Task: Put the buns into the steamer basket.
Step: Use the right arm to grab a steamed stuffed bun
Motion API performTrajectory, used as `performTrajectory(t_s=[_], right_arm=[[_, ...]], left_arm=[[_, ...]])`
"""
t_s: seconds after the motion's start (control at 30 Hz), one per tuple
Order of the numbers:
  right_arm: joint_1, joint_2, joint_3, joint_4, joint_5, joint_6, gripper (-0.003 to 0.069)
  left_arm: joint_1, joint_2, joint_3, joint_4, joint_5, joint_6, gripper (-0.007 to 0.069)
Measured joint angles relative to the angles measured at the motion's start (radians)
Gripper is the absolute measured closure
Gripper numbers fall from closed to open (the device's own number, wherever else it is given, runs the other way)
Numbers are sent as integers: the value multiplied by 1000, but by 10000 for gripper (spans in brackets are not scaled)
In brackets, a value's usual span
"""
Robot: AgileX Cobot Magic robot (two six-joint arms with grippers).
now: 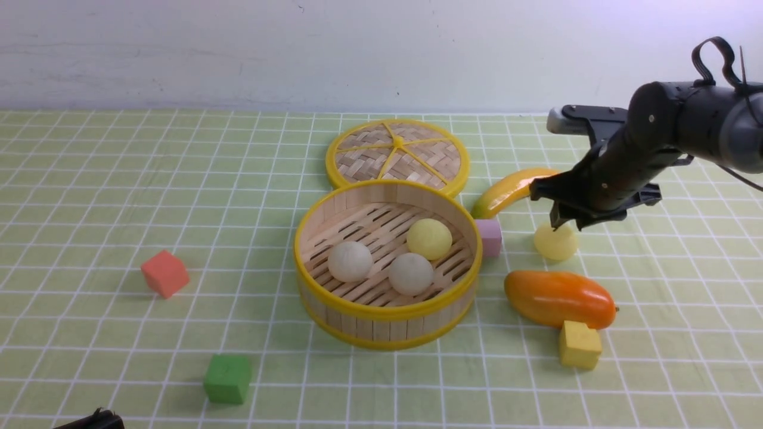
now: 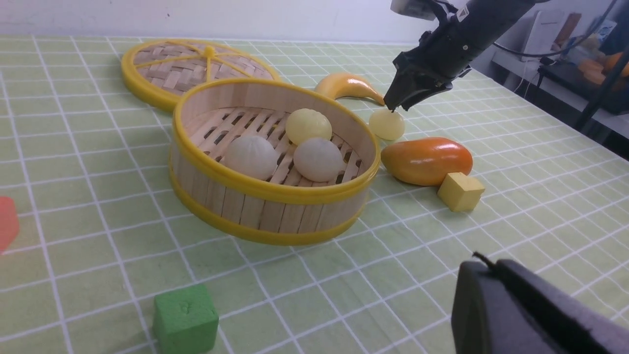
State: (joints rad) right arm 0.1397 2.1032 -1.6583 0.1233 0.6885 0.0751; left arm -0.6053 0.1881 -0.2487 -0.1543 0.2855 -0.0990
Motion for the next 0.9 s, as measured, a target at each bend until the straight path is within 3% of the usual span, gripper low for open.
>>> performTrajectory(t_s=[0.2, 0.37, 0.67, 0.9], right_arm=[[0, 27, 0, 9, -16, -2, 374], [0, 41, 0, 14, -20, -3, 426], [0, 40, 0, 14, -6, -68, 650], [0, -44, 1, 26, 31, -124, 659]], left_arm=[[0, 0, 0, 5, 0, 0, 617], [0, 0, 0, 5, 0, 0, 613], [0, 0, 0, 8, 0, 0, 609], [0, 0, 0, 8, 0, 0, 605]])
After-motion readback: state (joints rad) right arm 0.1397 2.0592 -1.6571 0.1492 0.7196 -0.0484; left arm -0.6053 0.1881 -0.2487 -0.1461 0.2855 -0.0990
